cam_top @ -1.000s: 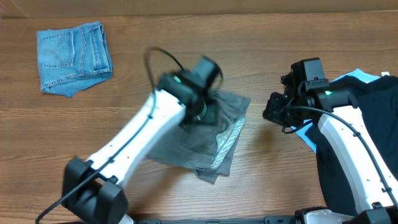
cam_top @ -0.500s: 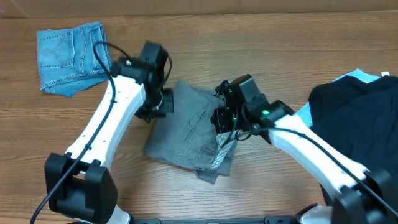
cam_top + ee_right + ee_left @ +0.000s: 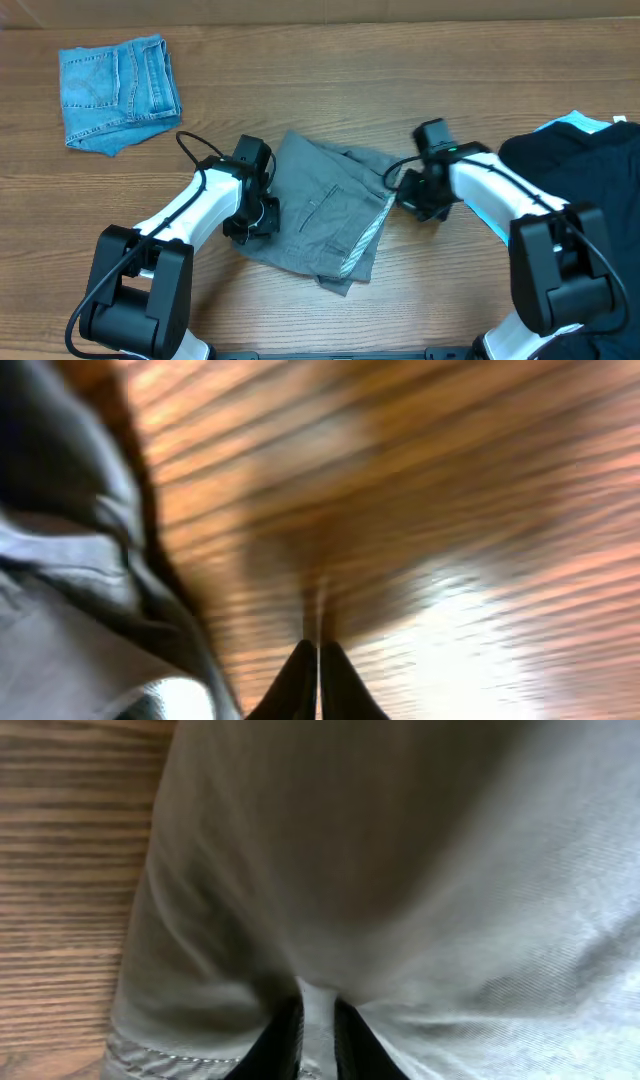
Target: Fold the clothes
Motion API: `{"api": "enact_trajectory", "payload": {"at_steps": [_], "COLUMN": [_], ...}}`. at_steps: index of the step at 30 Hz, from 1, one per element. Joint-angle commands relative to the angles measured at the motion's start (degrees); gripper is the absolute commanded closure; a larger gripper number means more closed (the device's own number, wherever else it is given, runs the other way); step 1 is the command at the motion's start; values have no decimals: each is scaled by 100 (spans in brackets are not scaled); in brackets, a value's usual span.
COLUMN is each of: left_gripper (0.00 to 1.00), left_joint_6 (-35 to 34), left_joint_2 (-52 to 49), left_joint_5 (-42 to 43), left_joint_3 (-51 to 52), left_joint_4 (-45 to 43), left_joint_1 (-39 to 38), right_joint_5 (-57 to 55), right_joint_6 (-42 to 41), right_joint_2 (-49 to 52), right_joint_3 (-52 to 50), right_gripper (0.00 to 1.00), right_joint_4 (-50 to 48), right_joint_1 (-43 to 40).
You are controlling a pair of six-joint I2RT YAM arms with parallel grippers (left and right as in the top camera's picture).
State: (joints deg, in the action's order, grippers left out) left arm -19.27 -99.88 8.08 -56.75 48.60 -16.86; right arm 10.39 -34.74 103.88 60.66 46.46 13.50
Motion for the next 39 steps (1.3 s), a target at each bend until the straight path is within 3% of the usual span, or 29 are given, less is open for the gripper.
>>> {"api": "enact_trajectory", "payload": {"at_steps": [1,6,12,17,23,31,37,39], "left_gripper": [82,73,32,17,12,9,16,26], "left_joint_6": [87,111,439,614,1038,2302,3248,3574], "left_joint_2": [24,26,26,4,-363,-1676,-2334,-2422], "left_joint_5": [-9,138,26,31,256,1714,2638,2820], "left_joint_3": [-114,-1043,-2184,-2310,-2243,-2243,-2243,-2243], "left_joint_4": [96,852,1091,664,645,509,457,503], "left_joint_1": [2,2,83,356,765,868,868,859], "right_joint_5": [1108,2155,1576,1279,1624,1665,1668,1668], "right_joint_6": [1152,1735,1073,463,157,149,149,146], "right_joint_2": [-472,-1226,-1139,-472,297,304,304,304], "right_joint_3": [315,433,302,-13,-61,-59,-59,-59], "right_gripper": [92,92,90,87,87,87,87,87], "right_joint_4": [258,863,627,302,446,466,437,437], "right_joint_1": [-7,599,1744,2402,2461,2426,2426,2426]}}
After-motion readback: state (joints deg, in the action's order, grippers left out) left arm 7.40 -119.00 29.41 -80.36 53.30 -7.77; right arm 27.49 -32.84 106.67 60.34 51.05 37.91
